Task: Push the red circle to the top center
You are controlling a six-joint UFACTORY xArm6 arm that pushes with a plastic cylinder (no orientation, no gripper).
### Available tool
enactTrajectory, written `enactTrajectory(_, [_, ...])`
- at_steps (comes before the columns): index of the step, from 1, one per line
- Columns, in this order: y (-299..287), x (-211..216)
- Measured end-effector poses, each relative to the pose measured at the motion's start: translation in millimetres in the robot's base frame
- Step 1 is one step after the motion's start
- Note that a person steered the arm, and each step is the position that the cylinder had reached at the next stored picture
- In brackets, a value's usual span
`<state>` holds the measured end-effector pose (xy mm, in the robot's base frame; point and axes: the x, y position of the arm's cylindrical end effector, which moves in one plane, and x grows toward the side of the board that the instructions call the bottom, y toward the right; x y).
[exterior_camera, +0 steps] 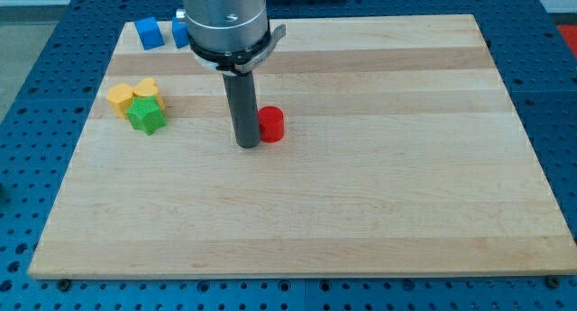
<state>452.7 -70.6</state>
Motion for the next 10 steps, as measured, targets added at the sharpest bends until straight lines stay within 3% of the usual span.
enactTrajectory(2, [22.5, 4.7])
enactTrajectory(4, [16.8, -74.6])
enactTrajectory(7, [76.6, -83.3])
enactTrajectory(9, [45.5, -141.3])
enactTrajectory(10, [63.8, -167.8])
